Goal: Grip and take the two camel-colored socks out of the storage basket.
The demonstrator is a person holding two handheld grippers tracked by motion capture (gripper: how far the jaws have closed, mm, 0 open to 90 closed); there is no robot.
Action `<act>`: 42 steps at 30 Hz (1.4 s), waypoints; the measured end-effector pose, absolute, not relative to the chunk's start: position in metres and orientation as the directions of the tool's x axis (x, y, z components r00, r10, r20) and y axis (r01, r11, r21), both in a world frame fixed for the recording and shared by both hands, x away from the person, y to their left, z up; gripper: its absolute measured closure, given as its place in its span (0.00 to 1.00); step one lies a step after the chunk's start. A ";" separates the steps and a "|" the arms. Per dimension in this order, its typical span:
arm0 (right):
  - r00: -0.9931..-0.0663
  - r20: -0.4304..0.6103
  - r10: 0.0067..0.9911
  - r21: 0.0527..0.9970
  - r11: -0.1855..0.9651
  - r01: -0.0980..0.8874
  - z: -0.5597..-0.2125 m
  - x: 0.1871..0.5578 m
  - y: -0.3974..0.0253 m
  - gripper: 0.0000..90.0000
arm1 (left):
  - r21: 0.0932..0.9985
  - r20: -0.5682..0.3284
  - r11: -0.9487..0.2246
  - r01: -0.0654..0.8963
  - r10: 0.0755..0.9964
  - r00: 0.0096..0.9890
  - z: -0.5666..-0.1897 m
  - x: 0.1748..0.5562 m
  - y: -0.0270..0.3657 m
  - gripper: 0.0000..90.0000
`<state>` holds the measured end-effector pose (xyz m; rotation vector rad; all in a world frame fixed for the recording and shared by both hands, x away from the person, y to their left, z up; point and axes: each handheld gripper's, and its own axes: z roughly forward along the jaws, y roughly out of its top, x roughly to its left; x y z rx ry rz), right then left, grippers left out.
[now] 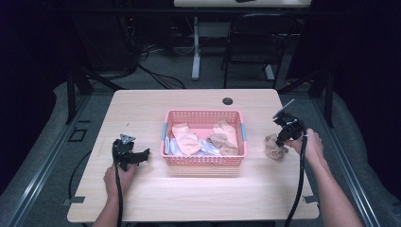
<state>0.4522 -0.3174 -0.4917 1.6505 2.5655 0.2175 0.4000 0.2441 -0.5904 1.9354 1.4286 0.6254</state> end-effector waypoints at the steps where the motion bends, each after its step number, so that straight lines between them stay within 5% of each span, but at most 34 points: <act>1: -0.419 0.009 0.908 0.161 0.412 0.897 -0.491 0.452 -0.318 0.86 | 0.734 0.000 -0.200 0.648 0.956 0.294 -0.590 0.400 0.244 0.16; 4: -0.417 0.004 0.909 0.176 0.410 0.895 -0.489 0.451 -0.319 0.79 | 0.734 0.001 -0.200 0.648 0.956 0.295 -0.590 0.400 0.244 0.16; 12: -0.426 0.009 0.905 0.228 0.413 0.882 -0.478 0.445 -0.319 0.41 | 0.734 0.001 -0.200 0.648 0.956 0.294 -0.590 0.400 0.244 0.16; 29: -0.512 0.068 0.856 0.441 0.434 0.786 -0.435 0.431 -0.303 0.14 | 0.734 0.001 -0.200 0.649 0.956 0.294 -0.590 0.400 0.244 0.16; 33: -0.526 0.066 0.848 0.478 0.436 0.762 -0.430 0.429 -0.289 0.01 | 0.734 0.001 -0.200 0.649 0.956 0.294 -0.590 0.400 0.244 0.16; 42: -0.591 0.051 0.805 0.531 0.480 0.699 -0.424 0.429 -0.255 0.00 | 0.734 0.001 -0.200 0.649 0.956 0.294 -0.590 0.400 0.244 0.16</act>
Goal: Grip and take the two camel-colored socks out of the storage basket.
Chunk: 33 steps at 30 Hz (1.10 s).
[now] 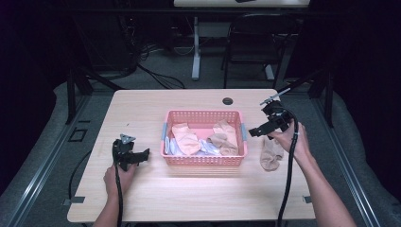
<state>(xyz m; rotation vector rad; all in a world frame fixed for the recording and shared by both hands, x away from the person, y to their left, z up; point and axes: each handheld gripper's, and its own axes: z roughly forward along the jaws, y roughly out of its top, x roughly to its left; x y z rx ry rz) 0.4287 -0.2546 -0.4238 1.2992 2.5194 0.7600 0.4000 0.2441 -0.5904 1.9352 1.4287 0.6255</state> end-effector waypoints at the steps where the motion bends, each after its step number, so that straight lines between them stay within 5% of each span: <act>1: -0.599 0.052 0.799 0.537 0.483 0.692 -0.423 0.429 -0.250 0.00 | 0.734 0.001 -0.200 0.649 0.956 0.294 -0.590 0.400 0.244 0.16; 15: -0.679 0.056 0.732 0.567 0.536 0.625 -0.428 0.440 -0.201 0.00 | 0.734 0.000 -0.200 0.649 0.956 0.294 -0.590 0.400 0.244 0.16; 33: -0.712 0.111 0.693 0.496 0.582 0.645 -0.460 0.459 -0.164 0.00 | 0.734 0.000 -0.200 0.649 0.956 0.294 -0.590 0.400 0.244 0.16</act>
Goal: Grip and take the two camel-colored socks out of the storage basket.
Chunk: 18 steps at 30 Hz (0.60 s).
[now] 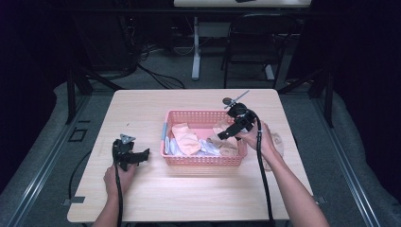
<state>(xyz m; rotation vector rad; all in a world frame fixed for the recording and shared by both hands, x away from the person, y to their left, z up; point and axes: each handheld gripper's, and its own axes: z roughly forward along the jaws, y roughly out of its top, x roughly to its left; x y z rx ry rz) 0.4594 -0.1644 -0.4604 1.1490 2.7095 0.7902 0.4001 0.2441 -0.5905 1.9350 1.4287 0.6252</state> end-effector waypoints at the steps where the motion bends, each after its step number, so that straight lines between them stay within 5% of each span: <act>1: -0.711 0.113 0.694 0.493 0.583 0.646 -0.462 0.460 -0.163 0.00 | 0.734 0.000 -0.200 0.649 0.956 0.294 -0.590 0.400 0.244 0.16; 18: -0.746 0.030 0.665 0.305 0.705 0.640 -0.498 0.472 -0.138 0.18 | 0.734 0.000 -0.200 0.649 0.956 0.294 -0.590 0.400 0.244 0.16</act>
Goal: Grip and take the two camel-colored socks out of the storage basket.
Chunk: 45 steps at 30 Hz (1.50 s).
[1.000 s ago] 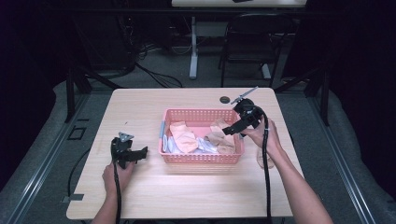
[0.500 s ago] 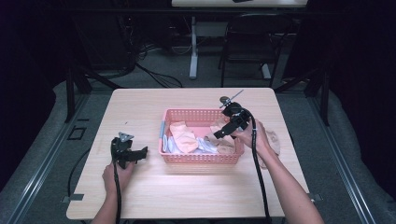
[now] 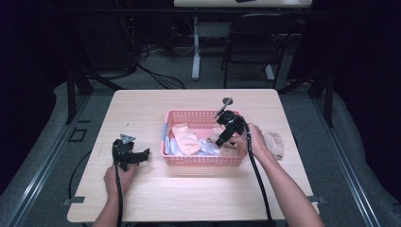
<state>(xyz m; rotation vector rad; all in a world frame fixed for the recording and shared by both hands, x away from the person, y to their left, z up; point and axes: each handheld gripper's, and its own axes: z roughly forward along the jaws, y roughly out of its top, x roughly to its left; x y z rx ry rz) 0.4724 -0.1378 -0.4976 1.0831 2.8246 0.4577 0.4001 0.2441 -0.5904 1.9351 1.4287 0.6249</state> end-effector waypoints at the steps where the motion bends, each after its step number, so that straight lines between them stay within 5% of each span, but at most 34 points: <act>1: -0.749 0.020 0.662 0.274 0.717 0.641 -0.500 0.474 -0.136 0.21 | 0.734 0.000 -0.200 0.649 0.956 0.294 -0.590 0.400 0.244 0.16; 6: -0.739 0.000 0.673 0.212 0.723 0.658 -0.512 0.475 -0.129 0.43 | 0.734 0.000 -0.200 0.649 0.956 0.294 -0.590 0.400 0.244 0.16; 9: -0.741 -0.021 0.671 0.162 0.734 0.660 -0.516 0.476 -0.126 0.46 | 0.734 0.000 -0.200 0.649 0.956 0.294 -0.590 0.400 0.244 0.16; 13: -0.737 -0.030 0.675 0.150 0.732 0.665 -0.522 0.478 -0.125 0.53 | 0.734 0.000 -0.200 0.649 0.956 0.294 -0.590 0.400 0.244 0.16; 23: -0.718 -0.041 0.695 0.140 0.715 0.685 -0.519 0.477 -0.128 0.91 | 0.734 0.000 -0.200 0.649 0.956 0.295 -0.590 0.400 0.244 0.16; 45: -0.722 -0.043 0.691 0.228 0.710 0.666 -0.469 0.462 -0.138 0.93 | 0.734 0.000 -0.200 0.649 0.956 0.295 -0.590 0.400 0.244 0.16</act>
